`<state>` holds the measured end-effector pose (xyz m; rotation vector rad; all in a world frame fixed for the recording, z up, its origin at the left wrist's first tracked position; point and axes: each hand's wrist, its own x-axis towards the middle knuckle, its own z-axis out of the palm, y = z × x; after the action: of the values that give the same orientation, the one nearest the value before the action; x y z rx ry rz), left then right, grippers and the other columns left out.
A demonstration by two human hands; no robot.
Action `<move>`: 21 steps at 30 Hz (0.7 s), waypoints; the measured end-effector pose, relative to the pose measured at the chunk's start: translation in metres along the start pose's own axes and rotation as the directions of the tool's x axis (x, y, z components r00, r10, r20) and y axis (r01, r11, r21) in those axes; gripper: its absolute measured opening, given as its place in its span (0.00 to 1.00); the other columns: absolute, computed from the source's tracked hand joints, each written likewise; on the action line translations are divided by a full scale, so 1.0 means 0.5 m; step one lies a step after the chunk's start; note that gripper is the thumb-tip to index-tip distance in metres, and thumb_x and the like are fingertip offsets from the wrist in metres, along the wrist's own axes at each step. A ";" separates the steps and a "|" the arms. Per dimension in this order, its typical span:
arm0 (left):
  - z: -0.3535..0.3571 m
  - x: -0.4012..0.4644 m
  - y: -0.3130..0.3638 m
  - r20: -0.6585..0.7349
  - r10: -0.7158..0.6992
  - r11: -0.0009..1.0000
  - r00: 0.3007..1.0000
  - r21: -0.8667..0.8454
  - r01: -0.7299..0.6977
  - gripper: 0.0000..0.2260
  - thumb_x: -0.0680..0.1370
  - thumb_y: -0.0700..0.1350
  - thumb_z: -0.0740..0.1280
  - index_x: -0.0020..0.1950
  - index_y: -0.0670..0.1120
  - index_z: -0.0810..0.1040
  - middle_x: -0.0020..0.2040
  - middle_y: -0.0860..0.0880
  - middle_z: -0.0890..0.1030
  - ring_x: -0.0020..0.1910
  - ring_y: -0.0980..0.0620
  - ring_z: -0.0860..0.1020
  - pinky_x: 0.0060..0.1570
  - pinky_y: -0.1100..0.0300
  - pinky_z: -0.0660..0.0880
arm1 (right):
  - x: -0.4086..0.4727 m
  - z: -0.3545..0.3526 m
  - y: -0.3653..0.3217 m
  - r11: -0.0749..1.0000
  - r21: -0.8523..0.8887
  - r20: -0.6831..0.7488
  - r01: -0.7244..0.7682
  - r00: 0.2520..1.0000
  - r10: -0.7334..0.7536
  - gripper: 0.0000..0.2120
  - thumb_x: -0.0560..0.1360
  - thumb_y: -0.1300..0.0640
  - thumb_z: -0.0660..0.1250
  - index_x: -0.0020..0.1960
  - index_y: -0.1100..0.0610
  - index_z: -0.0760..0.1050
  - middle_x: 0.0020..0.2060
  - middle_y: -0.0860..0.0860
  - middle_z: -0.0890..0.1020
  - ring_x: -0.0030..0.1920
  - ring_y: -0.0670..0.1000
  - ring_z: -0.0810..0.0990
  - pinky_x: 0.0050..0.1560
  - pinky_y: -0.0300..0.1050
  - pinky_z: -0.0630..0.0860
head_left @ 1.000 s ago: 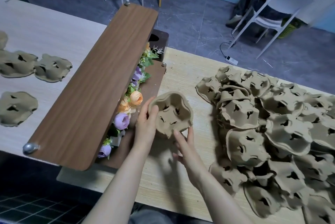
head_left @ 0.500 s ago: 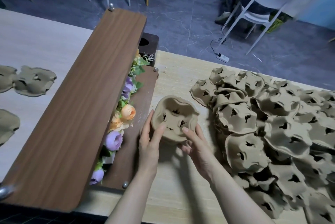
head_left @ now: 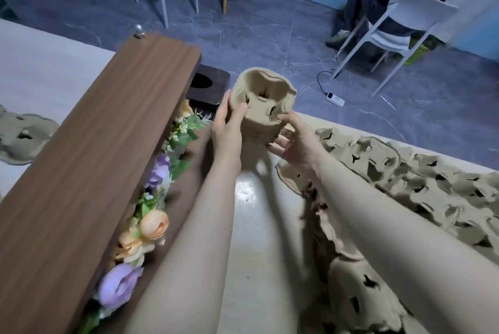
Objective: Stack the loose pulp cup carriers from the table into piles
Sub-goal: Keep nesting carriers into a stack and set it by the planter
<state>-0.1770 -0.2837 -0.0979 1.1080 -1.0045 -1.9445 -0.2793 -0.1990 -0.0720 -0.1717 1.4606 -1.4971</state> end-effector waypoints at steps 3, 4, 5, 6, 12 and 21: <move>0.024 0.060 0.004 0.002 0.018 0.999 1.000 0.041 -0.018 0.27 0.71 0.52 0.70 0.71 0.56 0.74 0.69 0.55 0.77 0.68 0.54 0.74 0.70 0.42 0.69 | 0.061 -0.003 -0.025 0.999 -0.025 -0.006 -0.036 0.999 0.035 0.08 0.73 0.54 0.64 0.52 0.50 0.73 0.41 0.49 0.79 0.41 0.49 0.78 0.51 0.46 0.74; 0.028 0.074 0.004 -0.004 0.022 0.998 1.000 0.059 -0.022 0.28 0.70 0.53 0.71 0.71 0.56 0.74 0.69 0.55 0.77 0.68 0.54 0.74 0.70 0.42 0.69 | 0.075 -0.004 -0.029 0.998 -0.045 -0.002 -0.040 0.999 0.040 0.08 0.74 0.54 0.63 0.53 0.51 0.73 0.41 0.50 0.78 0.41 0.50 0.78 0.51 0.46 0.74; 0.031 0.087 0.002 -0.013 0.021 0.997 1.000 0.079 -0.019 0.29 0.68 0.55 0.71 0.70 0.57 0.74 0.69 0.56 0.77 0.68 0.55 0.74 0.69 0.43 0.70 | 0.088 -0.006 -0.032 0.997 -0.062 0.002 -0.038 0.999 0.039 0.09 0.73 0.54 0.64 0.53 0.51 0.73 0.41 0.50 0.78 0.41 0.50 0.77 0.51 0.46 0.74; 0.030 0.097 -0.001 -0.023 0.015 0.995 1.000 0.097 -0.013 0.31 0.66 0.57 0.71 0.70 0.58 0.75 0.69 0.56 0.76 0.68 0.55 0.74 0.69 0.43 0.70 | 0.099 -0.008 -0.033 0.997 -0.076 0.007 -0.032 0.999 0.032 0.10 0.71 0.53 0.65 0.52 0.51 0.74 0.40 0.50 0.77 0.41 0.51 0.75 0.51 0.47 0.73; 0.022 0.106 -0.019 -0.013 -0.016 0.990 1.000 0.143 0.018 0.31 0.65 0.61 0.69 0.69 0.63 0.73 0.70 0.55 0.74 0.68 0.54 0.72 0.66 0.42 0.72 | 0.122 -0.025 -0.021 0.978 -0.209 0.053 -0.014 0.998 0.026 0.21 0.66 0.52 0.65 0.59 0.44 0.75 0.40 0.48 0.79 0.45 0.51 0.76 0.62 0.52 0.74; 0.033 0.101 -0.010 -0.070 -0.028 0.987 0.997 0.156 0.039 0.36 0.61 0.63 0.65 0.70 0.59 0.74 0.69 0.55 0.75 0.67 0.53 0.74 0.67 0.43 0.71 | 0.078 -0.103 -0.025 0.684 -0.727 -0.022 0.065 0.993 -0.119 0.25 0.77 0.47 0.67 0.72 0.49 0.68 0.60 0.53 0.80 0.60 0.51 0.78 0.62 0.52 0.76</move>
<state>-0.2133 -0.3186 -0.1155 1.2773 -1.1247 -1.8664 -0.3407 -0.1943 -0.0951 -0.6931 2.0724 -0.9111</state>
